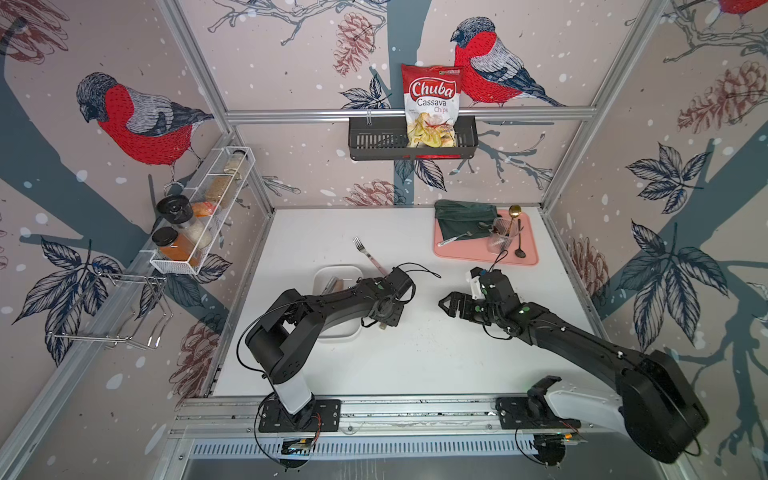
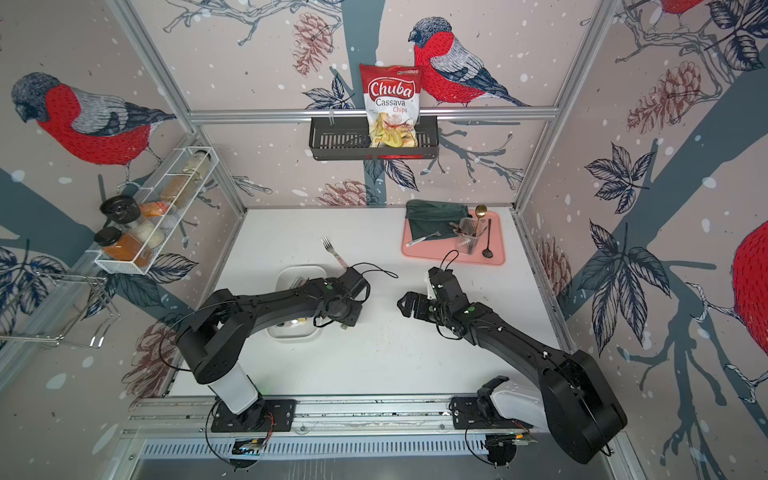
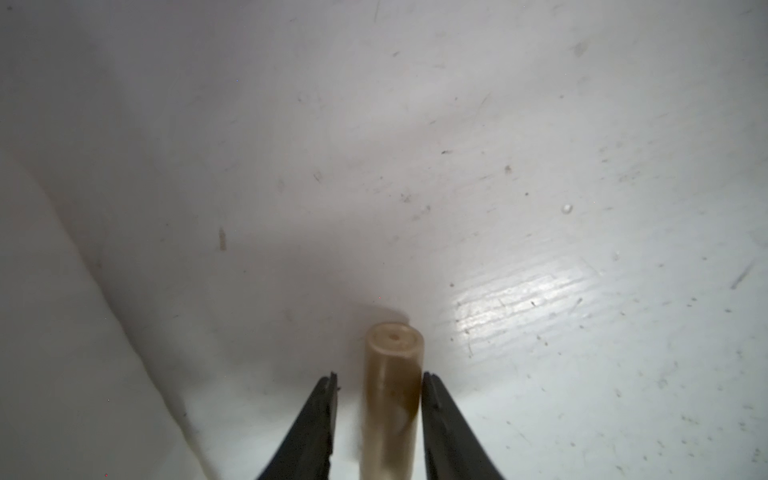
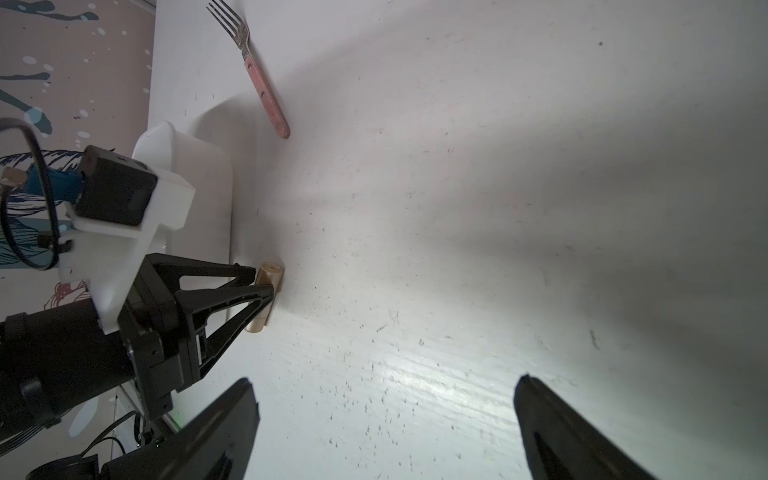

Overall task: Put the lipstick into the storage box
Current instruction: Pick up the lipstick at the center of the board, then place the lipstick in the storage box.

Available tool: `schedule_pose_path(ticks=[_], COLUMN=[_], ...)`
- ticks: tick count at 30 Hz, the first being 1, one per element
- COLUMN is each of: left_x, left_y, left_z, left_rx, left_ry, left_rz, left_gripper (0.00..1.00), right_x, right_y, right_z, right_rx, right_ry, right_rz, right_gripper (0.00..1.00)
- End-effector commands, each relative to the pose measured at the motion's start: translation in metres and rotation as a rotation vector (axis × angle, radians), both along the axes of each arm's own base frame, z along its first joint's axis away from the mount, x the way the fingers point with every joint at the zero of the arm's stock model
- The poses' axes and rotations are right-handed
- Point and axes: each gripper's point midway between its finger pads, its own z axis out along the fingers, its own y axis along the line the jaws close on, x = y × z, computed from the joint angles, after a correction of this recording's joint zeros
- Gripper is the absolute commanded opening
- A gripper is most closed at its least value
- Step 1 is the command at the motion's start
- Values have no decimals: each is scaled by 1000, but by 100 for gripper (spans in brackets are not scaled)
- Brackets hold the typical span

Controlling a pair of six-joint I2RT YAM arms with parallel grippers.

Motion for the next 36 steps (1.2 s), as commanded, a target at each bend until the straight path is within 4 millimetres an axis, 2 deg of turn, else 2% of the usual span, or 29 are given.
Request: schedule_pose_path(ticks=[1, 8, 11, 13, 16, 20, 23, 25, 27, 30, 32, 36], left_x=[-5, -11, -10, -9, -4, 17, 34, 46, 59, 72, 79, 90], left_y=[2, 2, 0, -1, -1, 5, 19, 40, 68, 102, 116, 124], left_z=[-4, -10, -6, -1, 16, 59, 98, 118, 130, 130, 126, 109], left_rx=[6, 1, -14, -34, -79, -181, -268, -280, -241, -203, -206, -287], left_ry=[31, 62, 61, 55, 32, -37, -110, -164, -223, -235, -223, -180], left_rz=[-5, -15, -16, -14, -2, 38, 81, 137, 196, 269, 308, 365], left_gripper=[37, 17, 6, 4, 4, 4, 4, 5, 6, 6, 6, 6], right_x=[4, 5, 6, 6, 5, 5, 5, 5, 6, 7, 7, 7], right_y=[3, 1, 0, 0, 0, 0, 0, 1, 2, 4, 5, 6], right_z=[6, 7, 8, 9, 10, 10, 9, 9, 9, 9, 9, 8], right_rx=[23, 26, 28, 29, 31, 32, 33, 35, 40, 44, 48, 50], right_ry=[-27, -30, -34, -36, -36, -35, -33, -33, -31, -30, -29, -25], right_rz=[5, -2, -8, -8, -9, -9, -7, -6, -3, 1, 4, 5], right_gripper=[100, 100, 100, 100, 100, 100, 100, 100, 100, 100, 100, 100])
